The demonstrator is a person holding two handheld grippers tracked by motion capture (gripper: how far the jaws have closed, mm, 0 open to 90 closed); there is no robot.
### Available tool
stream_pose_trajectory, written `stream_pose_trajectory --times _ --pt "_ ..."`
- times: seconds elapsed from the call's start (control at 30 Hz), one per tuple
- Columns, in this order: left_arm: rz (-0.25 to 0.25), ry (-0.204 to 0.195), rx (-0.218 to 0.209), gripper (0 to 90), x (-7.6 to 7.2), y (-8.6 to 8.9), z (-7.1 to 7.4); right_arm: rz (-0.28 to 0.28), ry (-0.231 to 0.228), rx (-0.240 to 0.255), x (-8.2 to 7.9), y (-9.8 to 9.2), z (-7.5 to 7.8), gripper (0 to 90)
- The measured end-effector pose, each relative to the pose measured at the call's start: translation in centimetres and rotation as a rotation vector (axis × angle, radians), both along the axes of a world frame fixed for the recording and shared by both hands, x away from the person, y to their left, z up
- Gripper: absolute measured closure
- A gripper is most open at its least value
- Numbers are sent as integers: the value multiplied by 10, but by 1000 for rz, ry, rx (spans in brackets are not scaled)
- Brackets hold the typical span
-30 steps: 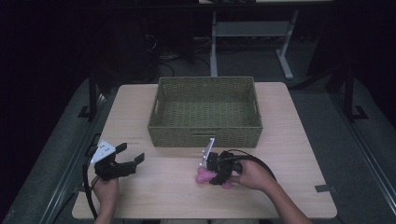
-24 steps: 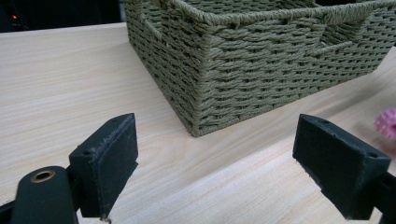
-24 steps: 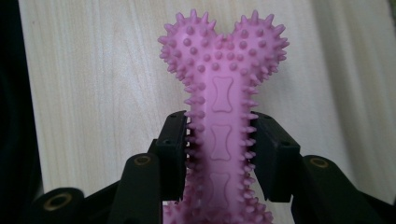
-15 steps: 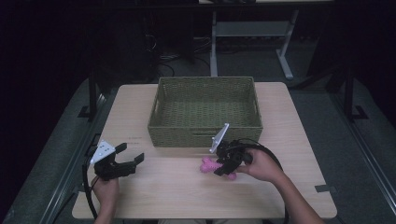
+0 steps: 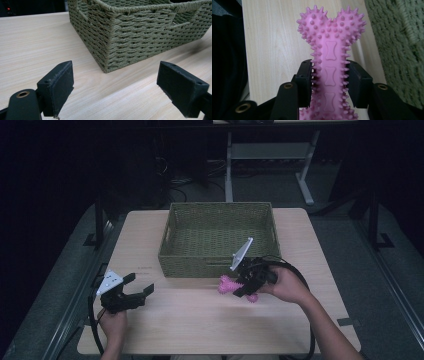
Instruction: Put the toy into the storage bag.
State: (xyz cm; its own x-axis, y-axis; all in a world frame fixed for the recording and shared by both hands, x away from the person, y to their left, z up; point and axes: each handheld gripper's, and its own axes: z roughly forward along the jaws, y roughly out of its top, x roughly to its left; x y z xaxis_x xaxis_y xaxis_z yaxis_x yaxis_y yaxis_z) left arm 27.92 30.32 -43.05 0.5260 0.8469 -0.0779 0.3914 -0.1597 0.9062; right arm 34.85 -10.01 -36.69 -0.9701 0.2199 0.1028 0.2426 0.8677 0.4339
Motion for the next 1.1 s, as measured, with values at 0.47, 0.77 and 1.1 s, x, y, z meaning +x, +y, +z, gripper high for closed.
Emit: stream_pose_trajectory --times 0.47,0.77,1.1 --pt "2 1 4 136 0 0 0 -2 -7 17 9 -6 17 582" --pt "-3 2 7 136 0 -1 0 -4 -26 13 15 -10 33 582" --pt "-2 1 6 136 1 -1 0 4 -38 27 24 -10 49 582"
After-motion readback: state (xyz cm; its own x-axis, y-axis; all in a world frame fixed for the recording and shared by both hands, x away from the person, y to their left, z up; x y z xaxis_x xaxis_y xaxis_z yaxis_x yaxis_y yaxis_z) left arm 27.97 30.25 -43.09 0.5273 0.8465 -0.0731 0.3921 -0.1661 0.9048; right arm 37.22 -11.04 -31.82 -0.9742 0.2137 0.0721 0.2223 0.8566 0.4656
